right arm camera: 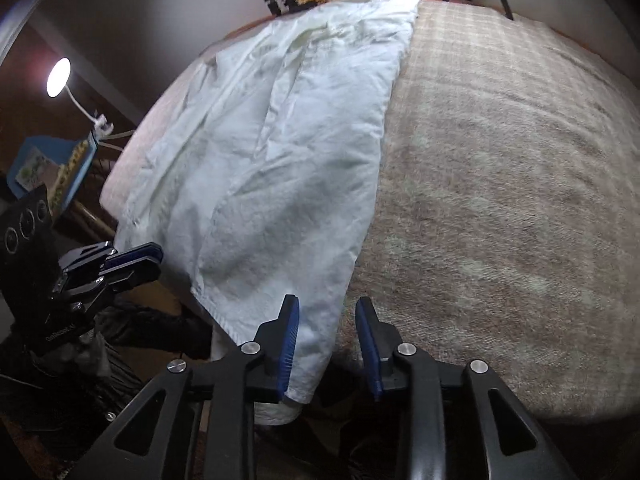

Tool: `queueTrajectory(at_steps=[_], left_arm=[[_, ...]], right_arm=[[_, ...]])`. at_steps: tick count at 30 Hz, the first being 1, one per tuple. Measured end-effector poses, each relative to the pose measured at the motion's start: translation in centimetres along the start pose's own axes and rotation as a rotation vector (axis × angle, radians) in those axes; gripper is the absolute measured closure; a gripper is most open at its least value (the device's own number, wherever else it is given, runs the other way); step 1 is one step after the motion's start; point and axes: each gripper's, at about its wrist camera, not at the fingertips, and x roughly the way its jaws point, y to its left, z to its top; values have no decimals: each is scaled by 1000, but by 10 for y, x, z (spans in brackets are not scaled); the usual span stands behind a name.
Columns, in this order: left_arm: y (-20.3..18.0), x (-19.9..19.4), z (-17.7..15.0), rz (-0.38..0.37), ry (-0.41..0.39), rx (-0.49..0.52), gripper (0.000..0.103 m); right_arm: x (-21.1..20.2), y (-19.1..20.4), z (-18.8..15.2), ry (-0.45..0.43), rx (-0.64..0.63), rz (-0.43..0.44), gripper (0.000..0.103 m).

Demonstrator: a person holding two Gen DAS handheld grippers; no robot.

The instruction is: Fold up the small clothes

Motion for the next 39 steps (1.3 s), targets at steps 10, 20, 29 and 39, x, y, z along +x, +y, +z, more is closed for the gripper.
queueTrajectory(at_steps=[10, 20, 29, 39], left_arm=[[56, -62, -1, 192, -89, -57, 57], [79, -64, -17, 242, -111, -133, 54], [135, -80, -52, 273, -115, -385, 54], [173, -70, -79, 140, -85, -572, 55]], right_arm=[[-19, 24, 5, -129, -84, -22, 67], [-11, 53, 35, -130, -129, 19, 64], [-6, 94, 101, -158, -203, 62, 55], [42, 154, 194, -65, -245, 137, 43]])
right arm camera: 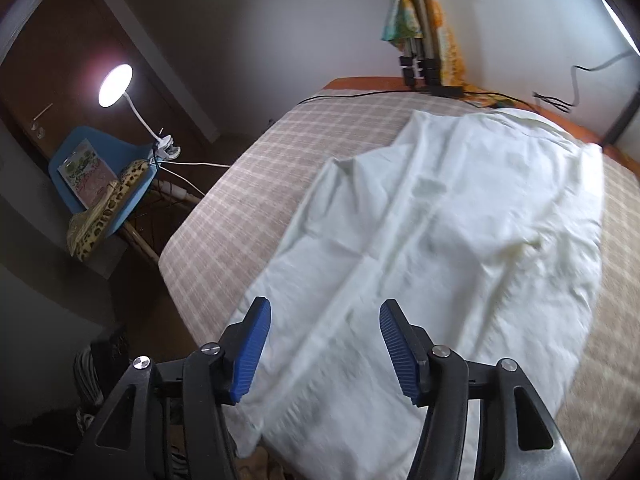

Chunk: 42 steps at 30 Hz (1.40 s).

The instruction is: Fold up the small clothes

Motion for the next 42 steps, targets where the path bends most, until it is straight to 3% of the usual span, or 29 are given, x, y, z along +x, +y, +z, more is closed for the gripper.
queueTrajectory(at_steps=[3, 6, 13, 20, 26, 28, 30, 32, 36, 39, 42], left_arm=[[-3, 1, -1, -34, 3, 12, 59], [-2, 2, -3, -68, -1, -6, 71], [3, -2, -6, -84, -6, -13, 78], [2, -9, -10, -97, -14, 10, 94], [-17, -15, -6, -108, -52, 76, 99], [-24, -17, -6, -119, -65, 98, 99], [-31, -17, -4, -123, -70, 123, 99], [-39, -18, -5, -126, -75, 152, 99], [-52, -18, -4, -124, -81, 200, 99], [-60, -17, 1, -124, -72, 235, 99], [-69, -17, 2, -123, -67, 284, 99]], right_arm=[[28, 5, 31, 34, 4, -8, 42], [55, 6, 57, 60, 41, -19, 42], [121, 6, 109, 121, 102, -83, 42], [171, 15, 130, 168, 88, -221, 39], [203, 30, 140, 198, -13, -388, 39], [211, 29, 138, 207, -26, -414, 44], [215, 28, 135, 221, -29, -434, 62], [216, 24, 133, 224, -31, -452, 70], [205, 14, 134, 217, -15, -391, 93], [185, 3, 131, 185, 33, -313, 100], [160, -7, 127, 136, 40, -276, 101]])
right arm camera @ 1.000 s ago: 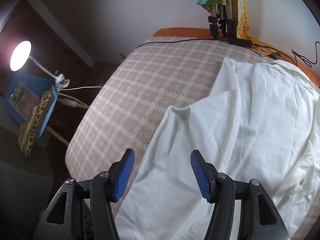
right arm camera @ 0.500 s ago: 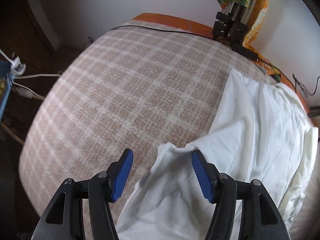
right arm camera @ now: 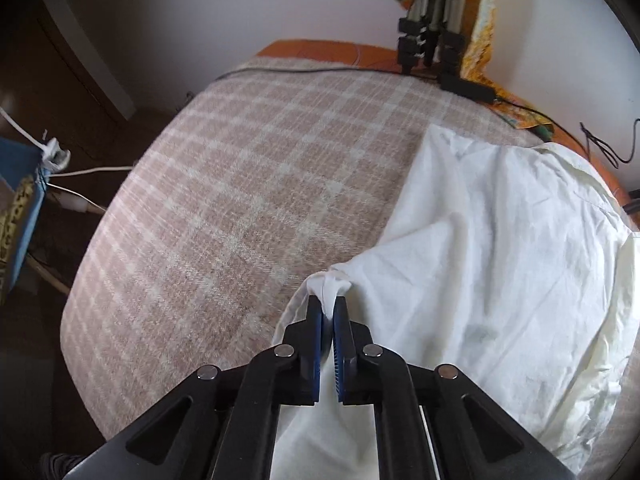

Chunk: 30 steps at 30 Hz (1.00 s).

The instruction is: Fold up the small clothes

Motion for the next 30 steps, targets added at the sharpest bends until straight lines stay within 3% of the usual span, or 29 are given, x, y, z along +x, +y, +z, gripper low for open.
queueTrajectory(at_steps=[9, 15, 30], left_arm=[[-48, 17, 8, -39, 30, 169, 99], [-70, 27, 6, -72, 57, 263, 99], [-83, 44, 6, -104, 163, 356, 99]], right_arm=[[-50, -71, -28, -106, 130, 82, 101], [-64, -106, -47, -141, 172, 55, 101], [-61, -162, -79, -140, 253, -16, 101]])
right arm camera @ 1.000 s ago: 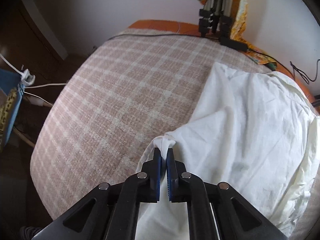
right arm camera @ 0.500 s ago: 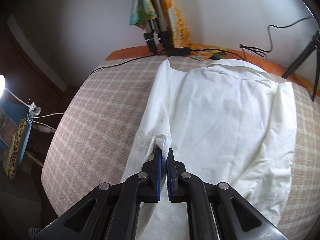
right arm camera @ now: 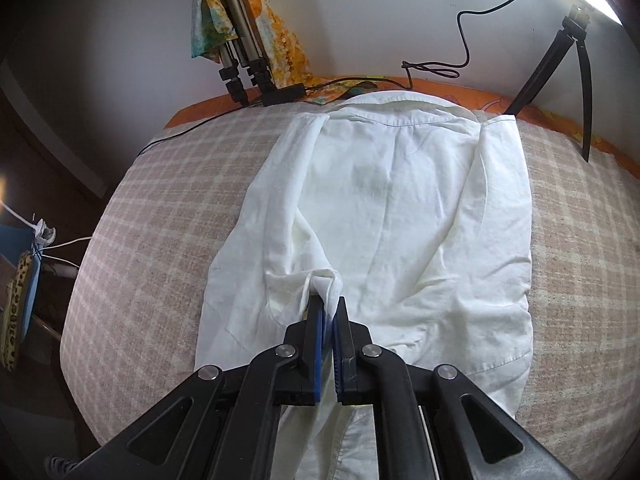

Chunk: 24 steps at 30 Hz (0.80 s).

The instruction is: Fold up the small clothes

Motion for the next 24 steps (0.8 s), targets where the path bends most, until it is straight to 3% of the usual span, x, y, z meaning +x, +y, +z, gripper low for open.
queueTrajectory(at_steps=[8, 14, 16, 18, 20, 23, 24], left_arm=[[-6, 10, -4, -7, 57, 28, 99], [-24, 5, -10, -27, 92, 73, 91], [-28, -4, -13, -39, 94, 79, 91], [-28, -19, -14, -58, 79, 68, 89], [-24, -36, -16, -42, 51, 67, 80], [-1, -56, -16, 30, 9, 28, 56], [10, -58, -15, 49, 4, -7, 55]], right_arm=[[10, -16, -10, 13, 29, -22, 102], [16, -18, -10, 34, 13, -31, 101], [14, -20, -10, 42, 13, -39, 89], [5, -21, -10, 29, 2, -64, 67], [-13, -20, -13, 0, -24, -82, 66], [-48, -21, -25, -33, -11, -4, 67], [-60, -20, -33, -46, -8, 20, 67]])
